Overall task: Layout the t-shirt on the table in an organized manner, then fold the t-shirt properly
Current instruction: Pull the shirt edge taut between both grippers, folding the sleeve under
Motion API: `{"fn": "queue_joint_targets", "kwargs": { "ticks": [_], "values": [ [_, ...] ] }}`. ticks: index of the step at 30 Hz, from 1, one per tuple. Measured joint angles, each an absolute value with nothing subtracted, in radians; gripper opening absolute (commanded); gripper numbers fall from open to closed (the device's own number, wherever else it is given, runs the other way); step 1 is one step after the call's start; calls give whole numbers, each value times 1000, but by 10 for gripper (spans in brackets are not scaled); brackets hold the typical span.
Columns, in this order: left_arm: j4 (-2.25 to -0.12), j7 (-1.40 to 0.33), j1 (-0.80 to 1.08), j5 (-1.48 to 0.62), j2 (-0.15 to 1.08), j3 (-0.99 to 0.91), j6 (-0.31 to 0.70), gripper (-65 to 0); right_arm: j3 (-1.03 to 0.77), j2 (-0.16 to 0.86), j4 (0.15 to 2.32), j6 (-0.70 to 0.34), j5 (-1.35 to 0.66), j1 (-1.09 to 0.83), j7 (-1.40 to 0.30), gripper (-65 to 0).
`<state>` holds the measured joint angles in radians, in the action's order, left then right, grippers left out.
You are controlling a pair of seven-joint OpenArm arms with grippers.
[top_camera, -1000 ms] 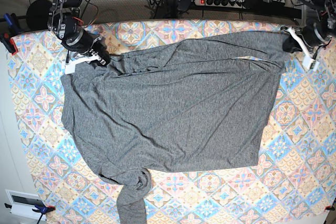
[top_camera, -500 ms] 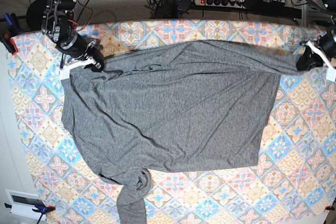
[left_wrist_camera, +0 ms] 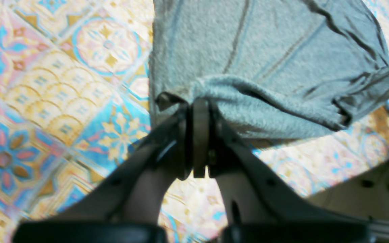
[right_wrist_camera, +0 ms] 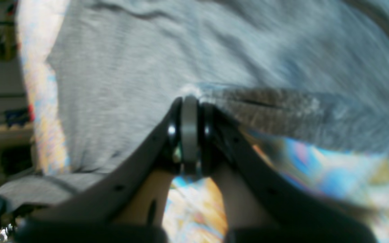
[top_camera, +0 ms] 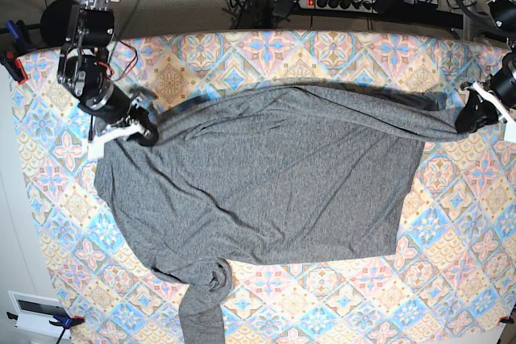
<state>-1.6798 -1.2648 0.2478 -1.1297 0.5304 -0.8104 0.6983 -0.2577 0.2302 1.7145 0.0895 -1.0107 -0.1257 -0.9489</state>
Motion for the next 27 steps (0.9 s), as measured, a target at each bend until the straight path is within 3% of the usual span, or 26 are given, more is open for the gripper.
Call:
{"fn": "queue_joint_targets", "kwargs": {
  "ticks": [12, 20, 27],
  "values": [
    [-1674, -1258, 120, -839, 450, -814, 698, -650, -257, 230, 1592, 89, -974, -109, -954, -650],
    [-1667, -1256, 124, -762, 418, -808, 701, -650, -257, 230, 1588, 81, -733, -110, -958, -650],
    [-1558, -1257, 124, -758, 424, -808, 701, -650, -257, 230, 1588, 82, -713, -110, -959, -650]
  ]
}}
